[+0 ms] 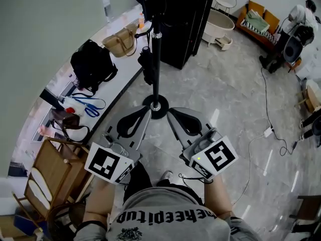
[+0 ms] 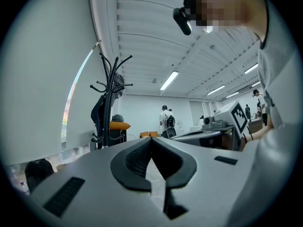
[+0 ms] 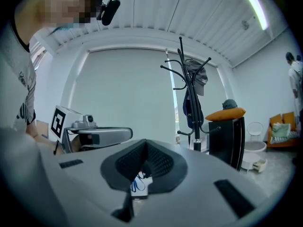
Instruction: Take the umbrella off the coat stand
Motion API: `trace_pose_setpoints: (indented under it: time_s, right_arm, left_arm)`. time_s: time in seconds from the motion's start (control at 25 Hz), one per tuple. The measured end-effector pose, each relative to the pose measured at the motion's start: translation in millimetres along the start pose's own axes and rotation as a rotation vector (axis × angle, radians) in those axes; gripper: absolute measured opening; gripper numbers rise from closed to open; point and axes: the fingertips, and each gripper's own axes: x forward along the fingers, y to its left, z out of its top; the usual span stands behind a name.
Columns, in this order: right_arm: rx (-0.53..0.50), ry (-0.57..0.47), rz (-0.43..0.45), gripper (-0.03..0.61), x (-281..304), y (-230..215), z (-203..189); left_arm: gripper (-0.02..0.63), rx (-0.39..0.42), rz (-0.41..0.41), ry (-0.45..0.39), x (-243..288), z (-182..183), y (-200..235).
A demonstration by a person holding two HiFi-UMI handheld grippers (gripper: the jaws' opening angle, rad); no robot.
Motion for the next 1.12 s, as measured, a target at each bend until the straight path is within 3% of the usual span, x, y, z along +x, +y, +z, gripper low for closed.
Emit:
trace_pose_setpoints:
  time_s: [0.48,1.12]
  right_arm:
    - [0.009,0.013,-0.093,0.011,59.2,-8.2,0.1]
    - [0.037,0.005,-0.202,0.012,111.4,-18.4,-9.4]
  left_arm:
    - [0.015,-0.007,-0.086,0.017,8.7,-5.5,63.2]
    - [0.015,-0.01,-0.193,0.03,21.4,-19.9,116.9]
